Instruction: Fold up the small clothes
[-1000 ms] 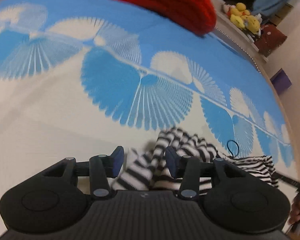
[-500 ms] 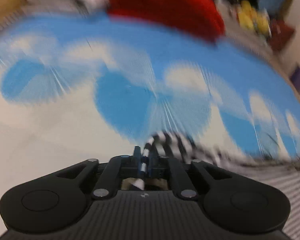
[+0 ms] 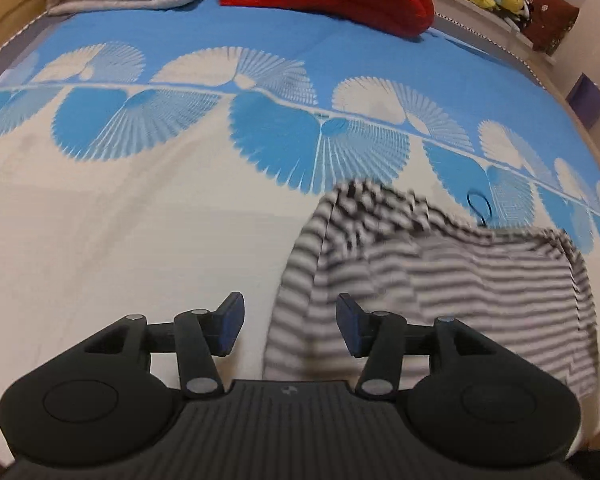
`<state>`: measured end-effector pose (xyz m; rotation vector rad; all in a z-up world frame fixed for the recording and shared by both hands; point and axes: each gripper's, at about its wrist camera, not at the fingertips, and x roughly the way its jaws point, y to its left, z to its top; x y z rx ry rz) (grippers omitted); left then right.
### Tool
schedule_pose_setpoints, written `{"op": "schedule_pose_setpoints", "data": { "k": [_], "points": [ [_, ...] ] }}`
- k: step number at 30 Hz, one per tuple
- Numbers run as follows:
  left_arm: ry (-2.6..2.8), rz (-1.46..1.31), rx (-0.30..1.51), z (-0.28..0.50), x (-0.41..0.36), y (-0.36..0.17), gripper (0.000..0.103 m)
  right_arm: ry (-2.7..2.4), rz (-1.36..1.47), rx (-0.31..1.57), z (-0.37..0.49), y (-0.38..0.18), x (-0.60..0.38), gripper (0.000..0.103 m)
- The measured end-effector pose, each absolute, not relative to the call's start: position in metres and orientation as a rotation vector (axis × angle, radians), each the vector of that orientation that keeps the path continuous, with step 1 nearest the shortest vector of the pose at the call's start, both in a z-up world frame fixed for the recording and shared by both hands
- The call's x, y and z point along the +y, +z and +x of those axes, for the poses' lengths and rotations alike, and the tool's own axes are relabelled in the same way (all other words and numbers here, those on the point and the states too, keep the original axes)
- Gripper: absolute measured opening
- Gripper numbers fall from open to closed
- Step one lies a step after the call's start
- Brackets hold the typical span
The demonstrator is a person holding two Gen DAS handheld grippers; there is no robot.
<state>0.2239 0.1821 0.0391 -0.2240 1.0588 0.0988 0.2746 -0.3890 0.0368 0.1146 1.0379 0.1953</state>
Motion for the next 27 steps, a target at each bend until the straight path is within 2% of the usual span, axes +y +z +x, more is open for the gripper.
{"op": "schedule_pose_setpoints", "data": {
  "k": [5,7,10,14,15,16,17,18,19,23,25,27],
  "points": [
    [0.075,-0.331,1.158,0.183,0.189,0.0,0.056,0.204,0.167,1.132,0.236,0.008,-0.396,0.044],
    [0.069,-0.397,1.285,0.182,0.192,-0.02,0.053,0.192,0.192,1.174,0.228,-0.003,-0.399,0.044],
    [0.064,-0.425,1.242,0.183,0.192,-0.021,0.055,0.166,0.212,1.165,0.219,-0.005,-0.403,0.044],
    [0.065,-0.45,1.299,0.182,0.191,-0.035,0.054,0.151,0.196,1.149,0.214,-0.008,-0.399,0.044],
    [0.064,-0.444,1.3,0.183,0.191,-0.037,0.049,0.147,0.199,1.151,0.214,-0.01,-0.4,0.044],
    [0.054,-0.439,1.291,0.182,0.19,-0.035,0.027,0.146,0.208,1.158,0.213,-0.012,-0.4,0.044],
    [0.034,-0.433,1.278,0.182,0.189,-0.033,0.009,0.147,0.216,1.168,0.213,-0.014,-0.401,0.039],
    [0.02,-0.421,1.253,0.18,0.188,-0.03,0.002,0.149,0.226,1.176,0.213,-0.016,-0.402,0.029],
    [0.016,-0.405,1.207,0.178,0.189,-0.021,0.002,0.151,0.236,1.176,0.213,-0.016,-0.402,0.005],
    [0.018,-0.442,0.994,0.156,0.206,0.016,0.002,0.155,0.382,1.011,0.201,0.013,-0.423,0.005],
    [0.087,-0.288,1.064,0.152,0.2,0.009,0.001,0.13,0.422,0.973,0.197,0.02,-0.439,0.004],
    [0.125,-0.208,1.219,0.153,0.192,-0.015,0.001,0.081,0.356,1.07,0.198,0.005,-0.44,0.003]
  ]
}}
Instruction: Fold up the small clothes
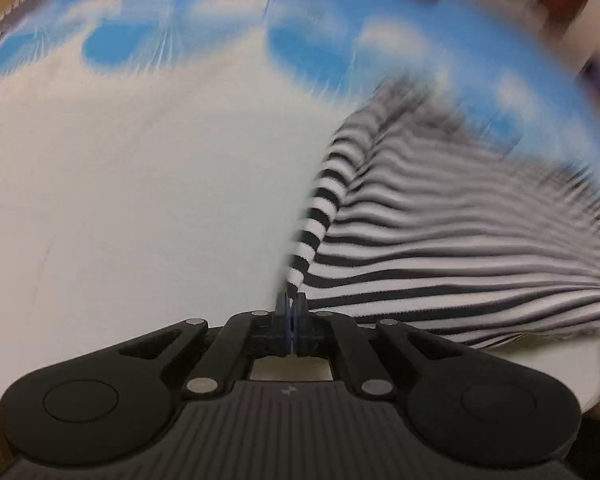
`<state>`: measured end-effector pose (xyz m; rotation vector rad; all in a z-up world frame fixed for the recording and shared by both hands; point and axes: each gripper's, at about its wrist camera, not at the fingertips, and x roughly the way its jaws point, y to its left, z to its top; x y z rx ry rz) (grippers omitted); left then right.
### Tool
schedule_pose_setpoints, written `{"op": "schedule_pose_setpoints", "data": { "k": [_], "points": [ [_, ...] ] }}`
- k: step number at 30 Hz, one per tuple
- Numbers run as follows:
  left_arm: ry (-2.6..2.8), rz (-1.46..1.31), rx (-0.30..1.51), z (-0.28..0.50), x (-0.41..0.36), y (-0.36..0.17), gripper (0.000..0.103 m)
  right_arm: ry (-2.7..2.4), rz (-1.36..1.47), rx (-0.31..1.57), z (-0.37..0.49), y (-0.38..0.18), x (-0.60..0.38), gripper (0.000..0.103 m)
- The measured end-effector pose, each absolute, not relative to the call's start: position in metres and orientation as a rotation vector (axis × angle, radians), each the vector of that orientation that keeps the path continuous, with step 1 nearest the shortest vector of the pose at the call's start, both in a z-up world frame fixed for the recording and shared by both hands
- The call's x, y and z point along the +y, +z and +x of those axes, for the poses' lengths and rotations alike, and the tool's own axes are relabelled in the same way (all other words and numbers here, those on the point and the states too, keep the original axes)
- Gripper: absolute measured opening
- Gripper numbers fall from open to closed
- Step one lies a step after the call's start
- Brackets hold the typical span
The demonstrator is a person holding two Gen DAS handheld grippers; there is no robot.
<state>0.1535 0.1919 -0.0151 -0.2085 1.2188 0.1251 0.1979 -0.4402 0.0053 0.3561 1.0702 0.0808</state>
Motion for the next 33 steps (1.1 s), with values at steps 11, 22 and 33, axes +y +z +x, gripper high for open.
{"op": "schedule_pose_setpoints", "data": {
  "k": [11,22,33],
  "points": [
    [0.01,-0.258,1.077,0.152,0.169,0.012,0.012,0.02,0.145,0.994,0.203,0.018,-0.41,0.029],
    [-0.069,-0.088,1.272,0.179,0.109,-0.031,0.048,0.134,0.072,1.193,0.216,-0.012,-0.383,0.042],
    [0.008,-0.127,1.149,0.169,0.125,-0.009,0.048,0.15,0.026,1.171,0.21,-0.002,-0.391,0.046]
  ]
}}
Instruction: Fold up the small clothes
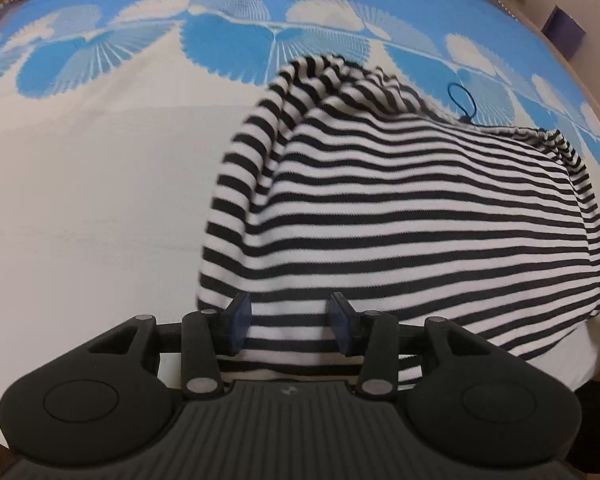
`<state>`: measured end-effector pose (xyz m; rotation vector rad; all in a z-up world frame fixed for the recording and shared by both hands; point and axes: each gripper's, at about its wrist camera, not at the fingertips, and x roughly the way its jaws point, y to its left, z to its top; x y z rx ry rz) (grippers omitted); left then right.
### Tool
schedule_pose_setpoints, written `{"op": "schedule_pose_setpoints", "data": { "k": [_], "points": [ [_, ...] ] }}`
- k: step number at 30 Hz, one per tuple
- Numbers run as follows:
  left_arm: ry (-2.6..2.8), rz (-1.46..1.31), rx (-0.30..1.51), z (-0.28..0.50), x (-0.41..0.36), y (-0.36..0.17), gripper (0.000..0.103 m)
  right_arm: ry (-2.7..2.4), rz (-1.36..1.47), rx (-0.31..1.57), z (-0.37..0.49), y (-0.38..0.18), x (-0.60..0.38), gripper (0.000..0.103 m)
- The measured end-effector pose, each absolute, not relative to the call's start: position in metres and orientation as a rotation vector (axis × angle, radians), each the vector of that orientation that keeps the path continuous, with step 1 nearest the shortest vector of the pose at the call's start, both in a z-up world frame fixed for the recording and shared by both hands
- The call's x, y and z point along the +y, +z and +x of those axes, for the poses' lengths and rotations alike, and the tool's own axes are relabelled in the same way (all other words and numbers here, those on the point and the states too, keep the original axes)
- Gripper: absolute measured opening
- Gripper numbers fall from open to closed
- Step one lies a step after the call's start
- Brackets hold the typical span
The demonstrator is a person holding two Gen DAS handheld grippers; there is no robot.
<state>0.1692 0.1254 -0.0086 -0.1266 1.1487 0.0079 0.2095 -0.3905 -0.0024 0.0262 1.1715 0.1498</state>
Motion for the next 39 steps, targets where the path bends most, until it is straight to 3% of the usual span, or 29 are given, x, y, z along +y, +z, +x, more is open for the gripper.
{"op": "schedule_pose_setpoints", "data": {
  "k": [12,29,35,39],
  "points": [
    [0.022,-0.121,1.097,0.16,0.139,0.002,0.048,0.129,0.164,0.771,0.186,0.065,-0.395,0.049],
    [0.057,-0.12,0.98,0.129,0.164,0.029,0.046,0.051,0.268,0.772,0.197,0.06,-0.405,0.05],
    [0.129,-0.278,0.905,0.106,0.163,0.05,0.031,0.087,0.188,0.739,0.193,0.067,-0.413,0.05],
    [0.19,-0.27,0.873,0.093,0.148,0.053,0.03,0.084,0.122,0.683,0.186,0.074,-0.425,0.05]
  ]
}}
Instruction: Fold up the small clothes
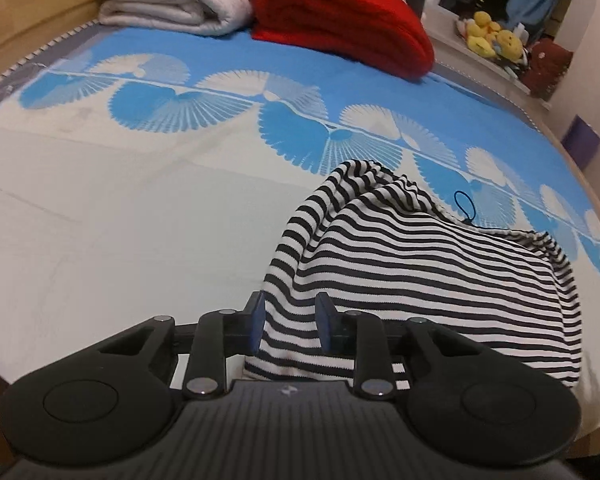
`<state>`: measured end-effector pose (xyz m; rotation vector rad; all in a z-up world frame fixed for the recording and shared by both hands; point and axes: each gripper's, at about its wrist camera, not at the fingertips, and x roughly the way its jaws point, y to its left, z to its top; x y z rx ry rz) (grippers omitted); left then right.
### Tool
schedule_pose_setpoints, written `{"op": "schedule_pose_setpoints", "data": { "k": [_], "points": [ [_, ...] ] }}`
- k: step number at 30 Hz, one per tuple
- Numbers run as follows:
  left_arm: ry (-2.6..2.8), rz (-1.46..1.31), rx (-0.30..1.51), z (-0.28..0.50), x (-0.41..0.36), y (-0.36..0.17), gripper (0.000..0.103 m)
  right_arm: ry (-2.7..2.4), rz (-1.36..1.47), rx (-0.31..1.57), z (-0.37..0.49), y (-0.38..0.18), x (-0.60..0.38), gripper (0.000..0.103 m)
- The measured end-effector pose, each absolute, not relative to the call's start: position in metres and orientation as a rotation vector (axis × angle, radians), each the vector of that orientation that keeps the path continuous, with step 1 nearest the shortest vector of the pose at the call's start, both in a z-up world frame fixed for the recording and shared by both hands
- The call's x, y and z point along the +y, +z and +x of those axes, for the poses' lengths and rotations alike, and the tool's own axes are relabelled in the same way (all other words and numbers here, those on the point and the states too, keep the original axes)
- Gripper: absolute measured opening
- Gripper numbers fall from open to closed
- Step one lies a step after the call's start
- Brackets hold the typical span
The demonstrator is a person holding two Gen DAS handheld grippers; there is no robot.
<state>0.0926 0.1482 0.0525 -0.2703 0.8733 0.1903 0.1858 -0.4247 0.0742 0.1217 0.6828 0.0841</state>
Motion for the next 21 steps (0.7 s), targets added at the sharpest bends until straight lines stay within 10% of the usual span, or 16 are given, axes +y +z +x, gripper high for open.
{"op": "schedule_pose_setpoints", "data": {
  "k": [21],
  "points": [
    [0.434,-0.934,0.975,0.074,0.175,-0.043,0.048,0.12,0.199,0.614,0.221,0.09,-0.416,0.05]
  ]
}}
